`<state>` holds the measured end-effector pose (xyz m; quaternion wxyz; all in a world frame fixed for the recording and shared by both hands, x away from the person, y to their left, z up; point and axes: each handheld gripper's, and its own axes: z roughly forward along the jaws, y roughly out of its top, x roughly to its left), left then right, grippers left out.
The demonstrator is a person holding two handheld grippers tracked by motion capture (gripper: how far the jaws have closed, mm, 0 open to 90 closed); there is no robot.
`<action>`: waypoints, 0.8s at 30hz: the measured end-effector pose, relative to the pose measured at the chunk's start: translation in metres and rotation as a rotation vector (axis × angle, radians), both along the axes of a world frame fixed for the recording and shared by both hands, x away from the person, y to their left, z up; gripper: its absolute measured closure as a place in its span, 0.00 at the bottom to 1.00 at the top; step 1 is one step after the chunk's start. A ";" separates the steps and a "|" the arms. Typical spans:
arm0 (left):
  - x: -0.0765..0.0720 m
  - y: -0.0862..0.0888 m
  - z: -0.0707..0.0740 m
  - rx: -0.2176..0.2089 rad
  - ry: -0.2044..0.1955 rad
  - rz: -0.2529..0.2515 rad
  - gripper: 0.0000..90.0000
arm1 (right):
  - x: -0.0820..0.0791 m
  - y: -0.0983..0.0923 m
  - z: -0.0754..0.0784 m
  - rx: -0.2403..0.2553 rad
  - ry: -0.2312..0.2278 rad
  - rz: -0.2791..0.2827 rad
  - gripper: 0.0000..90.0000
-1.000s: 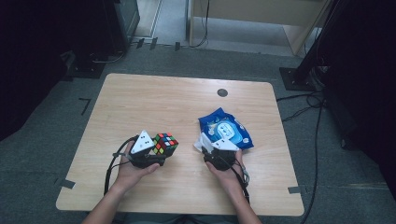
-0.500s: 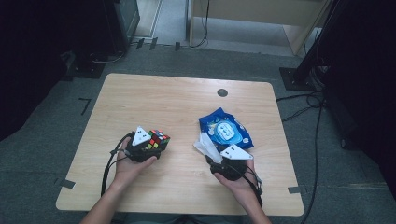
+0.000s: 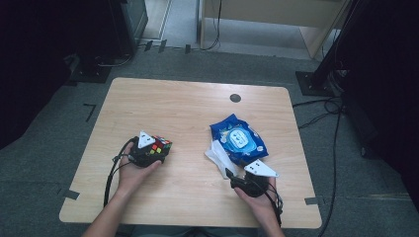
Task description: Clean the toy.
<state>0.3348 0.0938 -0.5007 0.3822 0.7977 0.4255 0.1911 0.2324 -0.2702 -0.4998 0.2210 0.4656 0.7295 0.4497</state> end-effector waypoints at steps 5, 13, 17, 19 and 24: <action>0.007 0.005 -0.002 -0.005 0.047 0.050 0.37 | -0.004 0.000 0.001 0.001 -0.025 0.018 0.40; 0.010 0.002 -0.001 -0.002 0.061 0.074 0.35 | -0.005 -0.003 0.003 0.002 -0.043 0.010 0.40; 0.011 0.002 -0.002 -0.010 0.047 0.084 0.35 | -0.006 -0.003 0.003 0.001 -0.047 0.012 0.40; 0.011 0.002 -0.002 -0.016 0.036 0.084 0.34 | -0.006 -0.003 0.004 0.001 -0.051 0.015 0.40; 0.007 0.008 0.003 -0.057 0.022 0.036 0.28 | -0.006 -0.005 0.003 -0.002 -0.048 0.015 0.40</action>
